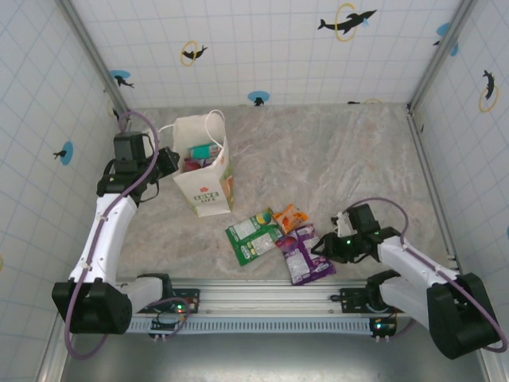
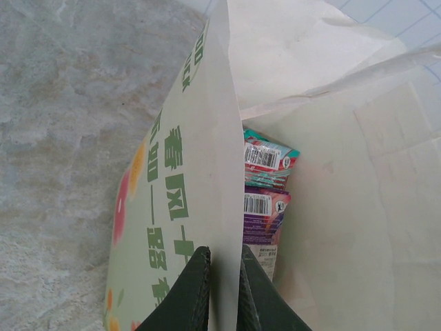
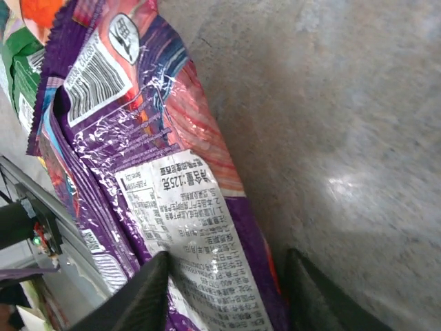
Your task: Place the snacks into the paper bag
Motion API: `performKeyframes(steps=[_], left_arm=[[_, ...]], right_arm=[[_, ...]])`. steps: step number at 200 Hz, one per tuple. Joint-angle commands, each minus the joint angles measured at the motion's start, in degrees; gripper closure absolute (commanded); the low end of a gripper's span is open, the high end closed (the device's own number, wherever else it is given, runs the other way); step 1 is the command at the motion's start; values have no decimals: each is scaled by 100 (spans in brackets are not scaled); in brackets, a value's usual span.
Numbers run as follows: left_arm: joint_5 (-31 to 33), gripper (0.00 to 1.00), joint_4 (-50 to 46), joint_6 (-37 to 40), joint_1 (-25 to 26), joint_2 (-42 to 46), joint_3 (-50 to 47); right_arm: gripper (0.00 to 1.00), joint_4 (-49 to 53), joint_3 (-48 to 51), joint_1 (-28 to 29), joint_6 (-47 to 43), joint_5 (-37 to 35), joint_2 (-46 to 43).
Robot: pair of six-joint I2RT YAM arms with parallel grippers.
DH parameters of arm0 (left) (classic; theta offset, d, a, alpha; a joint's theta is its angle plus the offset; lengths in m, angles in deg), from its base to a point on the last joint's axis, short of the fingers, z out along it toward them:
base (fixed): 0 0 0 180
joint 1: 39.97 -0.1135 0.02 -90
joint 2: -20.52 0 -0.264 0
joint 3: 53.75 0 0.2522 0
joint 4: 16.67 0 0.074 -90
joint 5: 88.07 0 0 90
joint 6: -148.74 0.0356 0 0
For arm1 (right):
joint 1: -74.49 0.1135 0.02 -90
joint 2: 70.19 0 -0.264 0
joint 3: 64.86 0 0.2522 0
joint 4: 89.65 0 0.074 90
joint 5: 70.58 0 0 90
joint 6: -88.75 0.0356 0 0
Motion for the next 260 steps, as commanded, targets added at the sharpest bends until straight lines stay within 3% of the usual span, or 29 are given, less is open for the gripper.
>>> performKeyframes(steps=[1,29,90,147,206,226,260], left_arm=[[-118,85,76,-1,49,66,-37],[-106,85,58,4,49,70,-20],[-76,85,42,-4,50,100,24],[-94,85,21,-13,53,117,51],[-83,85,3,-19,59,147,75],[-76,85,5,-16,57,144,87],[-54,85,20,-22,57,157,77]], right_arm=[[66,-368,322,111,404,-377,65],[85,-320,281,108,417,-480,-127],[100,212,-205,109,556,-1156,-1108],[100,193,-939,116,819,-1901,-1773],[100,-573,-1914,251,838,-2222,-1511],[100,-768,-2398,512,686,-2584,-1251],[100,-1272,-3332,1483,270,-3985,-686]])
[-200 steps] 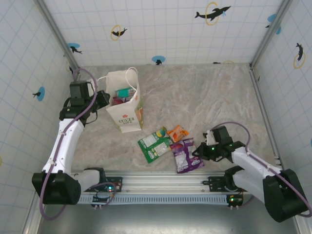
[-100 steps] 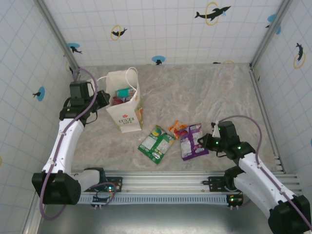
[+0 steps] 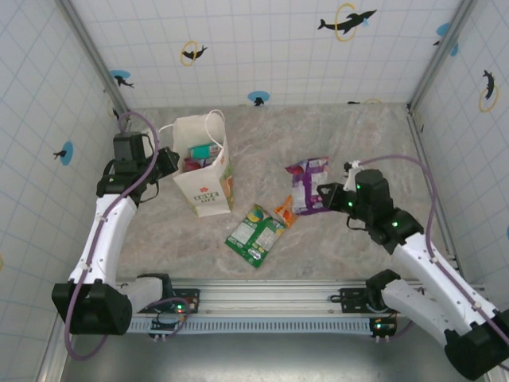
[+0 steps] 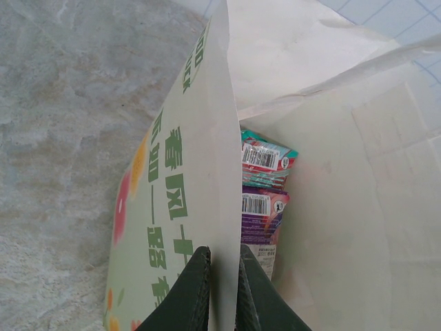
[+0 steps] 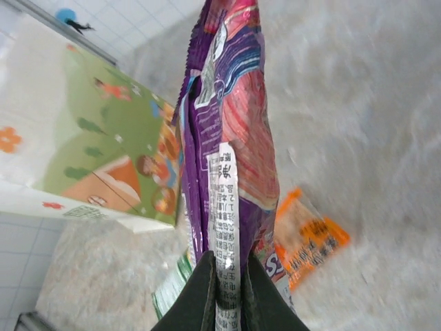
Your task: Place the snacks into the paper bag
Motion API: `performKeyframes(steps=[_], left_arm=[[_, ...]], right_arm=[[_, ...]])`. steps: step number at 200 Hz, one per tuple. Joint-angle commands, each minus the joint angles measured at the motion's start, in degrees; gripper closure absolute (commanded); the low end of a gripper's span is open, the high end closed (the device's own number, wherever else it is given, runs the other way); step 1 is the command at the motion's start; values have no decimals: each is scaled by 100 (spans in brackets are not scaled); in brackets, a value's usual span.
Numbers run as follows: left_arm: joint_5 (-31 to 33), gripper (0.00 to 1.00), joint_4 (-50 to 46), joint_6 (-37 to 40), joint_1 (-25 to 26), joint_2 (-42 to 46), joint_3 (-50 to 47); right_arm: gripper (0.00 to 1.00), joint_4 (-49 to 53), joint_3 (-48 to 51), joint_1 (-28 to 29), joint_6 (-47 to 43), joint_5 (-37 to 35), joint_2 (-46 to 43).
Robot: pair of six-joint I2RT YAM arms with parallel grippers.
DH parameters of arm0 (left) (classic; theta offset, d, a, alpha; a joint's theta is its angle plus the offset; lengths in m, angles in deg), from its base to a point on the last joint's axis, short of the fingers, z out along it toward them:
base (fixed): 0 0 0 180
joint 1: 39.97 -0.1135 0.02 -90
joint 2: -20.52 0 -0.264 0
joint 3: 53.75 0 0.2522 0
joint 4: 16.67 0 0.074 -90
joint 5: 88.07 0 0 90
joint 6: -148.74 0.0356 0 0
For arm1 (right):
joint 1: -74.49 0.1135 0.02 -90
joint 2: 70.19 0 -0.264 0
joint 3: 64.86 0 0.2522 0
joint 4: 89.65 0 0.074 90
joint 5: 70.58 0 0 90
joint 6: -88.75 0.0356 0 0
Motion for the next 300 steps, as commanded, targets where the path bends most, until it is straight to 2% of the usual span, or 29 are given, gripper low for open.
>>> performKeyframes(steps=[1,18,52,110,122,132,157,219,247,300], left_arm=[[-63,86,29,-22,57,120,77],[-72,86,61,-35,55,112,52],[-103,86,67,-39,68,73,94],[-89,85,44,-33,70,73,156],[-85,82,43,-39,73,77,164],[-72,77,36,-40,67,96,189],[-44,72,-27,-20,67,111,334],[227,70,-198,35,66,200,600],[529,75,-309,74,69,239,690],[705,85,-263,127,70,283,782]], right_arm=[[100,-997,-772,578,-369,-1165,280],[100,-1735,-1015,1046,-488,-1764,553],[100,-3146,-1746,1843,-1053,-2512,1386],[100,-4481,-3396,2881,-2218,-2992,2989],[100,-4680,-3658,2993,-2352,-3018,3299],[100,-4724,-3889,3048,-2400,-3057,3553],[100,-4707,-4438,3115,-2406,-3141,4106],[100,-4488,-5181,3186,-2311,-3700,5064],[100,-4142,-5559,3186,-2224,-3717,5442],[100,-3827,-5904,3186,-2071,-3612,5877]])
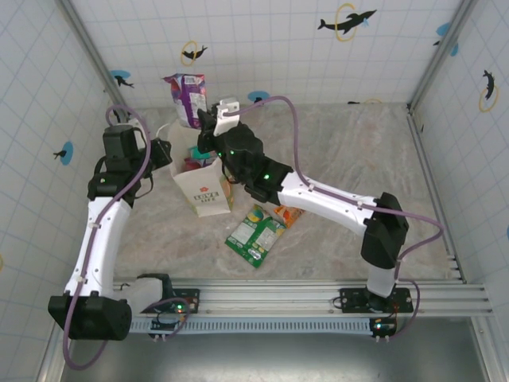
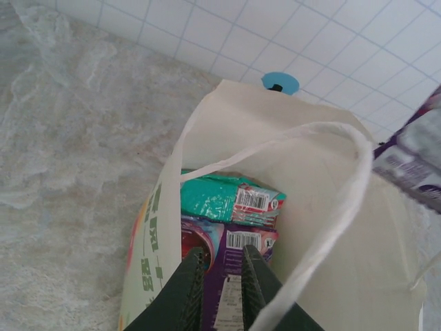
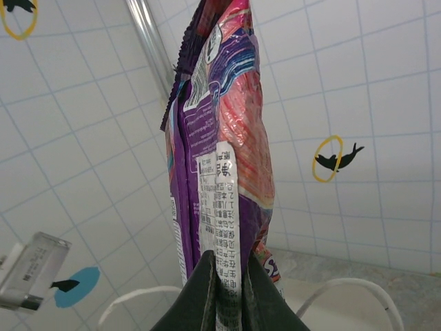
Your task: Place the snacks into the paper bag
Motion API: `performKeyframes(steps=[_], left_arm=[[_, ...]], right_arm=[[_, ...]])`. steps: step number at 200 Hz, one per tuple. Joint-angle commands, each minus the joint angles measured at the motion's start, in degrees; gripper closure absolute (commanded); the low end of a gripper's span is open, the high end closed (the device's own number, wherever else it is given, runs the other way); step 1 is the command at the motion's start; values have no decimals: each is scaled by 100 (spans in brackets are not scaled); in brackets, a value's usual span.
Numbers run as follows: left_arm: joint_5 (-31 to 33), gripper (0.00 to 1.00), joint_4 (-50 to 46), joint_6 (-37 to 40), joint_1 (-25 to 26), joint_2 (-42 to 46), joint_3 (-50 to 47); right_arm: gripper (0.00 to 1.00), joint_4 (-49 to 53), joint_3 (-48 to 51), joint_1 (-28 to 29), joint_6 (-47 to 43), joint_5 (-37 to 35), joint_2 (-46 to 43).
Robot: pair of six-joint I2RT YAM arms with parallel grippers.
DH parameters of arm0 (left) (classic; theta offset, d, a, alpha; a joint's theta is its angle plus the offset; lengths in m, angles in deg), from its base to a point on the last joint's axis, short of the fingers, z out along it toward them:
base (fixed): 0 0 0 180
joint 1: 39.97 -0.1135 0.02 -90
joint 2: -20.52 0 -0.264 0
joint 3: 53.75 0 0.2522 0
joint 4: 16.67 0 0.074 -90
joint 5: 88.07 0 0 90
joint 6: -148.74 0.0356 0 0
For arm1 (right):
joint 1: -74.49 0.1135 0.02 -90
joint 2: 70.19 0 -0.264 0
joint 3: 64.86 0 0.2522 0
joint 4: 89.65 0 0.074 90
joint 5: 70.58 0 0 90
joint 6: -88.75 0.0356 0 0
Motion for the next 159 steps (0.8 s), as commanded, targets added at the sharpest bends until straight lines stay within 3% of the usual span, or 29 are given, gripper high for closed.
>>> performKeyframes(steps=[1,46,133,159], left_arm=[[185,85,-83,101,37,84,187],[216,94,-21,101,40,85,203],[140,97,34,75,37,45,234],[128,97,42,66,43,49,217]], right_arm=[[100,-97,-441,49,148,-56,151],[100,116,-452,49,300,-86,317],[100,377,-610,52,517,103,508],[70,500,-689,49,524,159,482]])
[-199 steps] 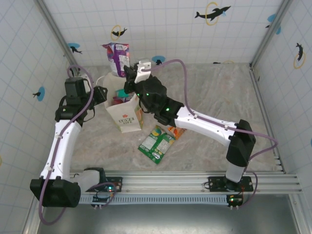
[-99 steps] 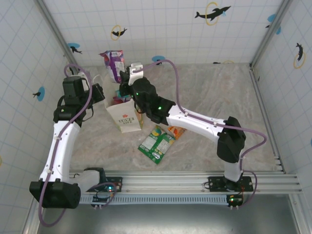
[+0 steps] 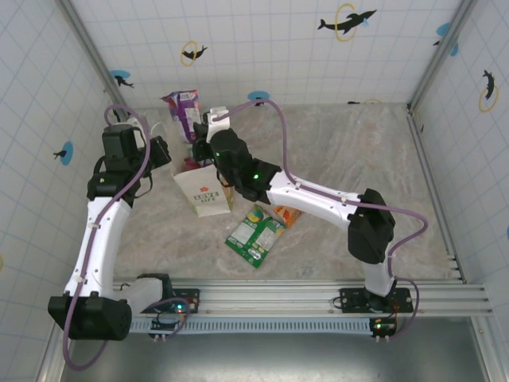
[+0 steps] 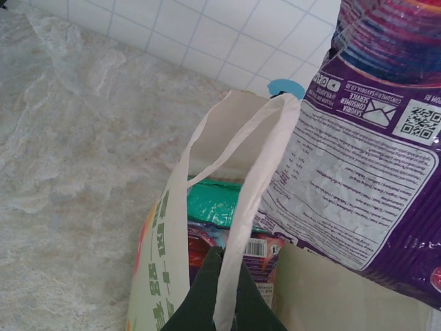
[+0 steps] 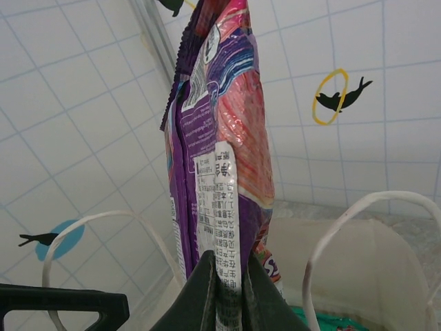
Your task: Place the snacks into the paper bag
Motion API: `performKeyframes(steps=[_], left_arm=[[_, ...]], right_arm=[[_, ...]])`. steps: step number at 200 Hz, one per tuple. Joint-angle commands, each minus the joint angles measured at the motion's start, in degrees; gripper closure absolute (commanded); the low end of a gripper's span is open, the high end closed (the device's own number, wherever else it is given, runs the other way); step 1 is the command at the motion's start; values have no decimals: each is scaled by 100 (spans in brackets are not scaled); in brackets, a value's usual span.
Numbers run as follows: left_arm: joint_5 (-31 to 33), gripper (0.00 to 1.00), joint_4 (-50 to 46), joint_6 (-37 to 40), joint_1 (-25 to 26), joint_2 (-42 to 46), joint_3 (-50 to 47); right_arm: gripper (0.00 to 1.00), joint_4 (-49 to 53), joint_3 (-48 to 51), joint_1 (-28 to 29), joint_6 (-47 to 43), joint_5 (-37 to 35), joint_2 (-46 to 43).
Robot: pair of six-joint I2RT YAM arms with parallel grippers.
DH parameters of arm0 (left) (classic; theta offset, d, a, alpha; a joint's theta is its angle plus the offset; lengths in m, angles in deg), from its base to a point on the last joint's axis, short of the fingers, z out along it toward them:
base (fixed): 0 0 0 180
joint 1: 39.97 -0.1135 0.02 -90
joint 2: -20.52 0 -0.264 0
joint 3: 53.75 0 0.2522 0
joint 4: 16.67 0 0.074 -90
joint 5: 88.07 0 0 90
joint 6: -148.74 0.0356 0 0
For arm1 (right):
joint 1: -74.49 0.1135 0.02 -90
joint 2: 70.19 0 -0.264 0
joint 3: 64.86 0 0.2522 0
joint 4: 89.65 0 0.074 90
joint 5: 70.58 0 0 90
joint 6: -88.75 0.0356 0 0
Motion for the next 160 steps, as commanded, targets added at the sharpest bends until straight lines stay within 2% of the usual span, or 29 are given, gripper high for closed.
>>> performKeyframes(steps=[1,20,83,99,132,160], left_arm=[[-1,97,35,44,44,49,197],[-9,97,49,36,44,37,189],[-84,94,83,5,36,9,107],[-75,84,75,-7,43,18,96],[-59,70,14,-68,36,106,-78],[29,67,-97,-104,40,252,-270]], right_arm=[[70,-160,-420,47,69,41,-16],[62,-109,-423,47,7,14,-89],[61,-244,156,47,-156,-30,-658],[61,-242,480,47,-194,-72,-913],[59,-162,1446,13,-191,-135,-1640],[58,203,2361,-146,81,8,-2341]])
